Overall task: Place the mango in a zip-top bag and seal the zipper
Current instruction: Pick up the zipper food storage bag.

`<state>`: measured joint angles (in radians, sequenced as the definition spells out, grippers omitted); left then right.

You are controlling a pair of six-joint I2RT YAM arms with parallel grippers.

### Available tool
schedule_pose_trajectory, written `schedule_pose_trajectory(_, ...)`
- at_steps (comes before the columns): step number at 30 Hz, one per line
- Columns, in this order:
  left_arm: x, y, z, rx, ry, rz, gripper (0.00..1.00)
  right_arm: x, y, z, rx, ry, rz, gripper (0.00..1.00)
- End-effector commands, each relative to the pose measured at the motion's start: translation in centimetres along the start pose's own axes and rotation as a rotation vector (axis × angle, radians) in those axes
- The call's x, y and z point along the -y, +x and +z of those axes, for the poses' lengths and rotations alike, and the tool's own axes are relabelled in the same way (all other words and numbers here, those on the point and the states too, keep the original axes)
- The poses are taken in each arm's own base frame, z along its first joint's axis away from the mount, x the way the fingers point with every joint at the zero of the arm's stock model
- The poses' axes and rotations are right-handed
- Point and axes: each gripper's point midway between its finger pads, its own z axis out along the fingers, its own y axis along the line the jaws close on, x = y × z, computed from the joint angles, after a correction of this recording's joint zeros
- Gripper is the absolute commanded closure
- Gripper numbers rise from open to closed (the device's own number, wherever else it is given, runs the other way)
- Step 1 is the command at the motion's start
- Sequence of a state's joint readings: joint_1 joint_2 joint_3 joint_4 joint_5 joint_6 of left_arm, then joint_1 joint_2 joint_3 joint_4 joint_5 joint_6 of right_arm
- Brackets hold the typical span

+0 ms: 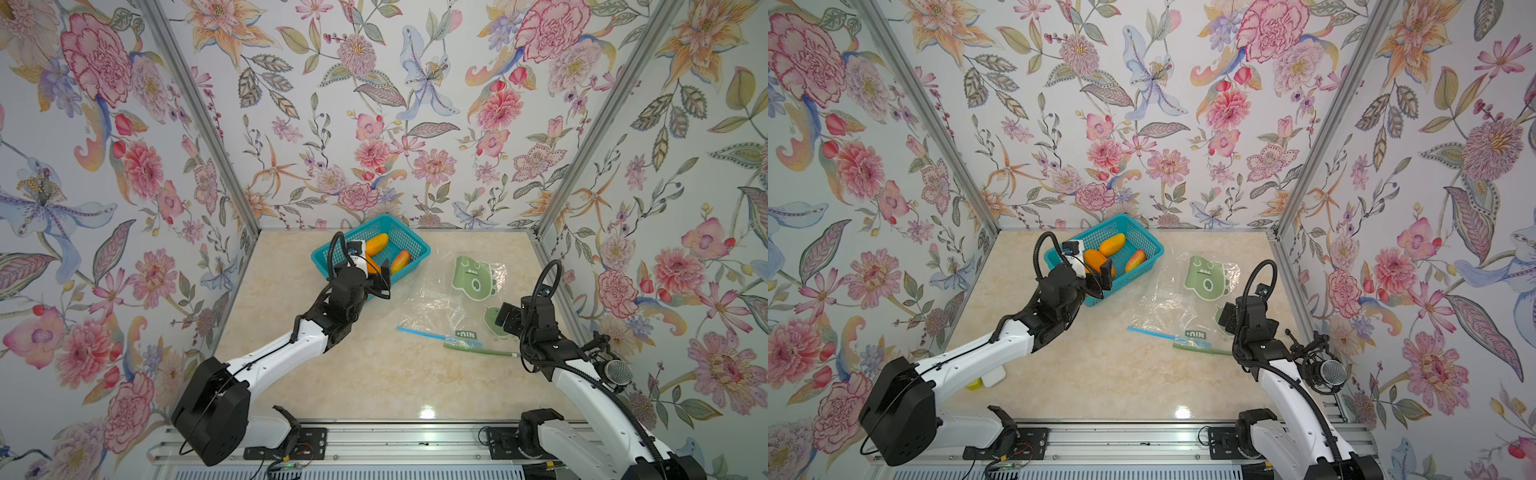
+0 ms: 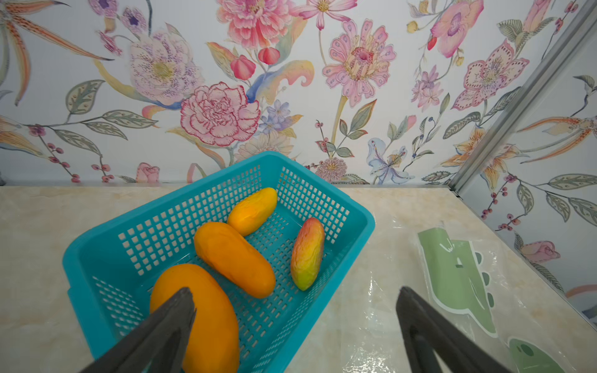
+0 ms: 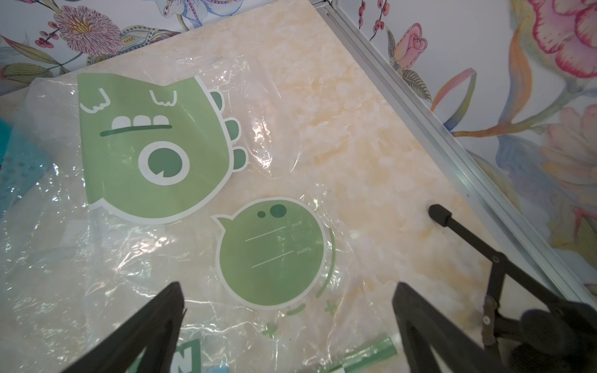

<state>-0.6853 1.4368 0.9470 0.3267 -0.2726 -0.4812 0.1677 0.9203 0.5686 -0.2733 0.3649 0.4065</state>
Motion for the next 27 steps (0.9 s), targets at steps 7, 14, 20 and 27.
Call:
schedule_pose_trajectory(7, 15.3, 8.2, 8.4, -0.294, 0.295, 0.134, 0.01, 1.5, -1.0, -1.4, 0.041, 0.052, 0.026, 0.0)
schedule_pose_trajectory(14, 19.9, 11.8, 12.2, -0.388, 0.394, 0.133, 0.01, 1.7, -2.2, -2.8, 0.096, 0.038, 0.03, 0.0)
schedule_pose_trajectory(20, 21.3, 14.0, 13.6, -0.451, 0.439, 0.126, 0.01, 2.1, -2.2, -2.9, 0.094, 0.056, 0.014, 0.0)
schedule_pose_trajectory(27, 22.5, 17.0, 15.1, -0.508, 0.453, 0.178, 0.01, 2.2, -2.7, -3.1, 0.105, 0.066, 0.018, 0.0)
